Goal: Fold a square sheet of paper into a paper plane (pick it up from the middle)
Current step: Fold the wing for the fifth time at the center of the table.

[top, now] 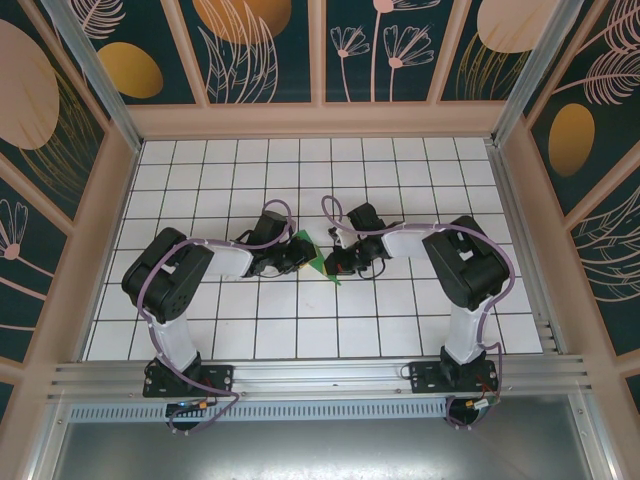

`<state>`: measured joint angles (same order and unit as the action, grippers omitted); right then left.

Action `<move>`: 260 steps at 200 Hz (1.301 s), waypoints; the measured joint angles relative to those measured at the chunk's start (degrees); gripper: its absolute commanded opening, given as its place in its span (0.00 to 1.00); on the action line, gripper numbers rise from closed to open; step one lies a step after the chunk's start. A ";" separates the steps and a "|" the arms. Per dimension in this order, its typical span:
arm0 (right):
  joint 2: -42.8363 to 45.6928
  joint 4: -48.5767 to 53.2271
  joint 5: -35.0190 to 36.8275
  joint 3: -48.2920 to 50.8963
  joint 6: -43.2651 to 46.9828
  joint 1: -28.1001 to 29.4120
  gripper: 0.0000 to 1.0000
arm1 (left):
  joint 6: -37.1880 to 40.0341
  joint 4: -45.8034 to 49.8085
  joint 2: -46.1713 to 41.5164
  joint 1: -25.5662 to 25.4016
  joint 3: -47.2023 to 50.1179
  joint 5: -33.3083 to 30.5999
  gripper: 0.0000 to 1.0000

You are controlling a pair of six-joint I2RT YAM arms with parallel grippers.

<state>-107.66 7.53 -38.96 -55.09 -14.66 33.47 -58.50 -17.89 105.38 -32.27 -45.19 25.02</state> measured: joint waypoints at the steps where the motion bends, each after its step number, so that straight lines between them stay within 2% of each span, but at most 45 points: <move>1: 0.04 0.00 0.00 0.02 0.02 0.00 0.05 | 0.00 0.02 0.00 0.00 0.00 0.00 0.23; 52: 2.34 1.07 0.55 2.71 0.90 0.00 0.03 | 0.42 1.31 0.07 -0.31 -0.15 -1.68 0.14; 177: 8.72 0.39 4.76 9.51 -1.68 0.00 0.02 | 0.68 2.32 0.17 -0.33 -0.59 -2.10 0.13; 231: 14.01 5.01 6.97 8.17 -2.40 0.66 0.04 | 1.31 3.13 0.22 -0.33 -1.05 -2.03 0.13; 260: 12.33 4.20 7.48 3.13 -2.32 2.89 0.05 | 1.49 3.87 0.33 -0.33 -1.51 -1.90 0.13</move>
<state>-95.33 11.73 -31.48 -51.96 -16.97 36.36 -57.01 -14.02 105.71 -32.60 -46.70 23.11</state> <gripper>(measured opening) 0.060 0.130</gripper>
